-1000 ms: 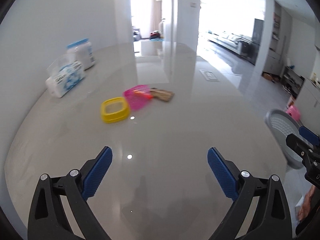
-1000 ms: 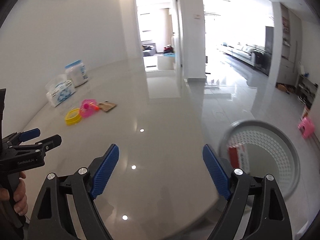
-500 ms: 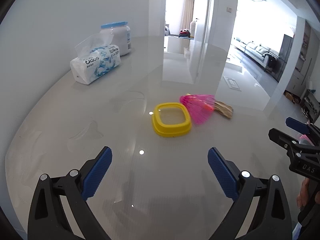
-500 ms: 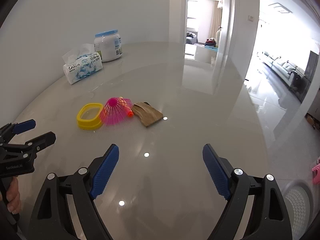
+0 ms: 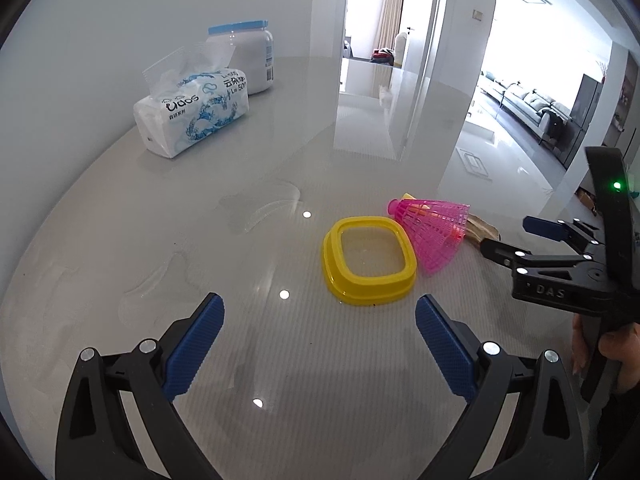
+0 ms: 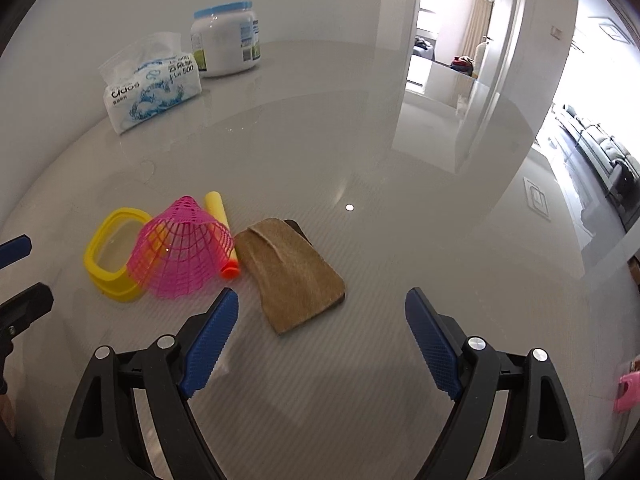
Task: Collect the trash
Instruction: 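Move both open tools back over the table toward the brown cloth, then grasp the brown cloth with the right tool while the left grasps the yellow lid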
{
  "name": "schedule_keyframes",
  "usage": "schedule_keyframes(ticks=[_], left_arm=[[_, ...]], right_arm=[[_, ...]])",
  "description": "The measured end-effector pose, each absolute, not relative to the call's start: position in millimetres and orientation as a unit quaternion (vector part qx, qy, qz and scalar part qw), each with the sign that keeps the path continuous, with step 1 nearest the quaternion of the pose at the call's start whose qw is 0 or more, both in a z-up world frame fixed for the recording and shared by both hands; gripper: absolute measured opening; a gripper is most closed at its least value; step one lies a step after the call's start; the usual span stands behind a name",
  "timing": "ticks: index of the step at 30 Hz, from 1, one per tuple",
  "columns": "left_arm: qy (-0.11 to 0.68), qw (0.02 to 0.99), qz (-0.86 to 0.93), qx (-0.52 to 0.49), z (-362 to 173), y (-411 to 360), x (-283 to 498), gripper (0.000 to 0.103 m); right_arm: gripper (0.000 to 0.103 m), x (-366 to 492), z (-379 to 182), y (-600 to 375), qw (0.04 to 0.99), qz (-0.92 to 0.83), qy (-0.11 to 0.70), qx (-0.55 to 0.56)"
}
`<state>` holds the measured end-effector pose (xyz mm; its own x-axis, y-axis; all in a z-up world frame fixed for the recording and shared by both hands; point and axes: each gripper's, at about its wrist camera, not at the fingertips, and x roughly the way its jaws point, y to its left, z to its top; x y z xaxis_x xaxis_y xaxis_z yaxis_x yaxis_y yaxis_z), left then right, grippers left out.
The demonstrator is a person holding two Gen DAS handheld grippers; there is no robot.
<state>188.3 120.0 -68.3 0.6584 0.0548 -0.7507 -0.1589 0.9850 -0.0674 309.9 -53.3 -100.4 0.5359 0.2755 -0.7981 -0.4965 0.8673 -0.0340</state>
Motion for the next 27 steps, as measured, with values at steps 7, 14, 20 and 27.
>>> schedule_keyframes(ticks=[7, 14, 20, 27], left_arm=[[0.417, 0.905, 0.053, -0.070, -73.7, 119.0, 191.0, 0.095], [0.419, 0.903, 0.050, -0.077, -75.9, 120.0, 190.8, 0.095], [0.420, 0.903, 0.047, -0.074, -76.2, 118.3, 192.2, 0.095], [0.420, 0.904, 0.046, -0.065, -75.4, 112.1, 194.4, 0.095]], right_arm=[[0.081, 326.8, -105.0, -40.9, 0.859, 0.235, 0.431, -0.148], [0.061, 328.3, -106.8, -34.8, 0.852, 0.255, 0.433, -0.147], [0.034, 320.2, -105.2, -33.8, 0.850, 0.270, 0.430, -0.140], [0.017, 305.6, -96.4, -56.5, 0.862, 0.255, 0.432, -0.074]])
